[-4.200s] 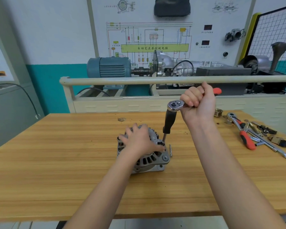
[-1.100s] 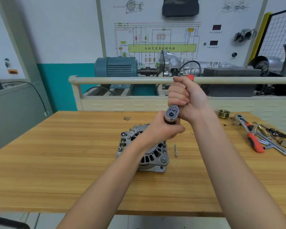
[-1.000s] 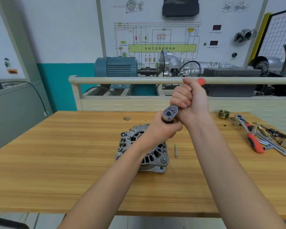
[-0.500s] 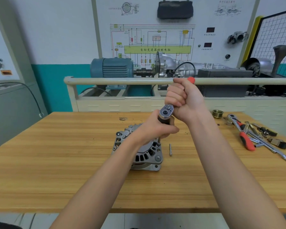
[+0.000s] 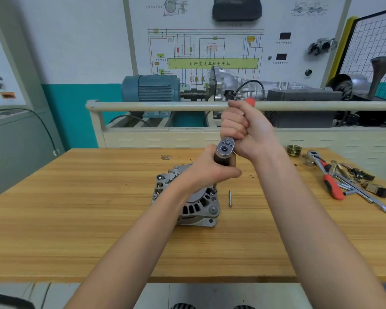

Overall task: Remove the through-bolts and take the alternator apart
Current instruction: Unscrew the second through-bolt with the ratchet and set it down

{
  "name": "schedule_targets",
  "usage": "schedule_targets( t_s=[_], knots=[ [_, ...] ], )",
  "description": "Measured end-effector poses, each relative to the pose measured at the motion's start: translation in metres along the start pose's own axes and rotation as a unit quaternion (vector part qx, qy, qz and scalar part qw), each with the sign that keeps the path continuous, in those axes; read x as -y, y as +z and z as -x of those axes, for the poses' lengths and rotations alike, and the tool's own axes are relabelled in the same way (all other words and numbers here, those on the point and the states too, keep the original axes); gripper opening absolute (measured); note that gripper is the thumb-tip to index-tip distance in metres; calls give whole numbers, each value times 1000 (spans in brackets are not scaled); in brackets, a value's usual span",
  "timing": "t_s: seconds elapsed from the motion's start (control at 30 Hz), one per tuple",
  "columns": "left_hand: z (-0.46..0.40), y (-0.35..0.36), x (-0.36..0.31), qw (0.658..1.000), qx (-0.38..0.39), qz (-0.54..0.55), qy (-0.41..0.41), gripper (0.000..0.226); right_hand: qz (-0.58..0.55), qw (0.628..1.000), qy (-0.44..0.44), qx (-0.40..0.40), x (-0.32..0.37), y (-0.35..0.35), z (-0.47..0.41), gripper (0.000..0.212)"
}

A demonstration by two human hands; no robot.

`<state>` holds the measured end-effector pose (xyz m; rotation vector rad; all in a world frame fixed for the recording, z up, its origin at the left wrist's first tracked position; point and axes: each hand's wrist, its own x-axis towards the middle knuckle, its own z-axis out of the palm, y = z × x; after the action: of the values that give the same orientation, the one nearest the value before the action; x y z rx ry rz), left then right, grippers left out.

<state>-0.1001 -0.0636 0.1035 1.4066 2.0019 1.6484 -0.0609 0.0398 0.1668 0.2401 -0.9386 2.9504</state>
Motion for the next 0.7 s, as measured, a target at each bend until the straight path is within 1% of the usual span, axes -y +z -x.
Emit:
schedule_targets(
  t_s=[0.07,0.1,0.13,0.2,0.27,0.3,0.33,0.37,0.4,0.43,0.47,0.53,0.6,0.63,0.7],
  knots=[
    [0,-5,-1,999,32,12,-7,37,2,999,36,10,-1,2,-6,52],
    [0,-5,-1,999,30,14,-12,37,-10,999,32,7,-4,3,-7,52],
    [1,-4,0,1000,13,15,-15,36,-29,1000,8,-1,-8,4,-7,51],
    [1,2,2,998,-52,32,-14,30,-61,993,-94,-31,-17,4,-3,50],
    [1,8,3,992,-110,65,-5,21,-74,969,-228,-66,-28,2,7,47],
    [0,9,4,990,-125,67,0,21,-78,952,-284,-77,-35,1,14,44],
    [0,9,4,989,-133,60,4,25,-83,938,-325,-83,-41,0,20,42],
    [-1,9,5,989,-135,52,6,31,-88,930,-348,-82,-45,-1,24,41],
    [-1,8,5,990,-133,45,6,37,-90,929,-350,-78,-45,-2,26,41],
    [-1,7,5,991,-126,34,4,40,-87,937,-331,-75,-41,-2,24,43],
    [0,6,4,993,-115,19,0,40,-82,950,-292,-72,-34,-2,20,46],
    [1,4,2,996,-85,-18,-11,41,-58,984,-162,-44,-17,-2,10,52],
    [2,1,-1,999,-36,-33,-19,42,-36,999,-37,3,-6,0,1,54],
    [2,0,-2,999,-17,-25,-23,42,-34,999,-3,16,-5,0,-2,54],
    [2,0,-1,999,-21,-3,-29,41,-50,998,14,18,-6,2,-6,53]
  ],
)
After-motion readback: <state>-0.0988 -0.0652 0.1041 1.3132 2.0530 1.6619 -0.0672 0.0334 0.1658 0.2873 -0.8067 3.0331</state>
